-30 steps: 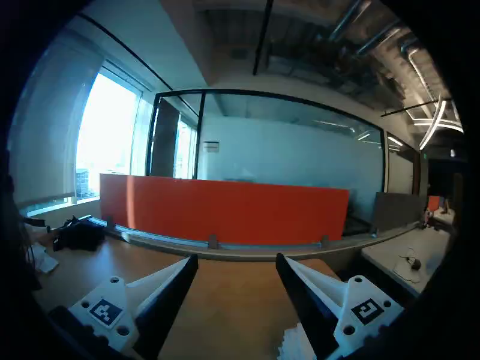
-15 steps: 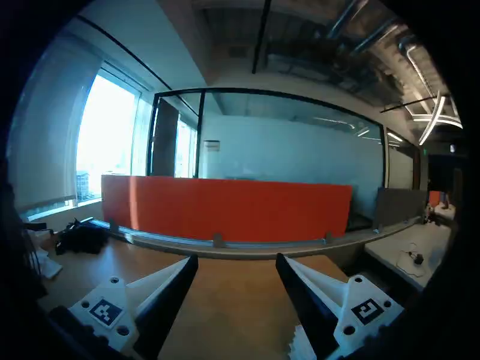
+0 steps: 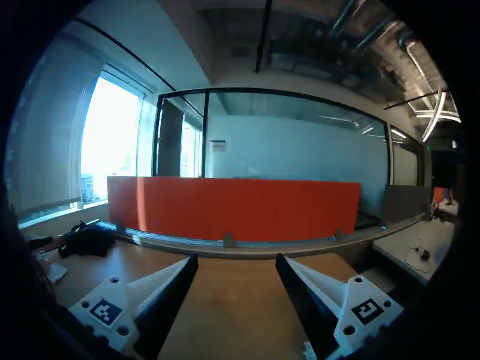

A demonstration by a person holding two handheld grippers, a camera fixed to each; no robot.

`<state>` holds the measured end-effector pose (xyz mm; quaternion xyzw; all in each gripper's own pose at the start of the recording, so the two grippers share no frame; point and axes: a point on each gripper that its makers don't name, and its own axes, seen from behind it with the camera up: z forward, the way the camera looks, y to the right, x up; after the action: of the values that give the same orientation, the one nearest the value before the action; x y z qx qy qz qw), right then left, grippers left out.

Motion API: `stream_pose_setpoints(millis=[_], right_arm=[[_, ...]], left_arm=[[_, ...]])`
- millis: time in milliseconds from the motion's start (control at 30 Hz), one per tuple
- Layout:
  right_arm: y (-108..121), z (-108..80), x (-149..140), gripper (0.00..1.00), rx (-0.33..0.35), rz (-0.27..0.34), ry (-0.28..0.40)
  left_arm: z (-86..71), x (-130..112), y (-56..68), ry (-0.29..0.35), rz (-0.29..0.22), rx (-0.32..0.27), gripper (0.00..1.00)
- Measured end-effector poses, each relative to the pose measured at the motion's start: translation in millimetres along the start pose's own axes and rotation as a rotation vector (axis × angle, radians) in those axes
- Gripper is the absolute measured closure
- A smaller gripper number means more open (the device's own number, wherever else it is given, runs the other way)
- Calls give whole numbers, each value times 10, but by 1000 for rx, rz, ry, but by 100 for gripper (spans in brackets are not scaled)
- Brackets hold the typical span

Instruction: Fold towel

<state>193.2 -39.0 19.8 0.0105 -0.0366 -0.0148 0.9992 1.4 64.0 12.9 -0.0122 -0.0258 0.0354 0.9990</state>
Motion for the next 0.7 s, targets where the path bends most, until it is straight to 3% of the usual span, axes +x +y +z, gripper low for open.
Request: stream_pose_setpoints(millis=[400,700], right_arm=[[-91,3,-156,0,-18,-33,15],[2,-49,-327,0,-58,-42,28]], left_arm=[[-1,-381,-191,34,3,2,11],[-19,-673,-312,56,-4,5,11]])
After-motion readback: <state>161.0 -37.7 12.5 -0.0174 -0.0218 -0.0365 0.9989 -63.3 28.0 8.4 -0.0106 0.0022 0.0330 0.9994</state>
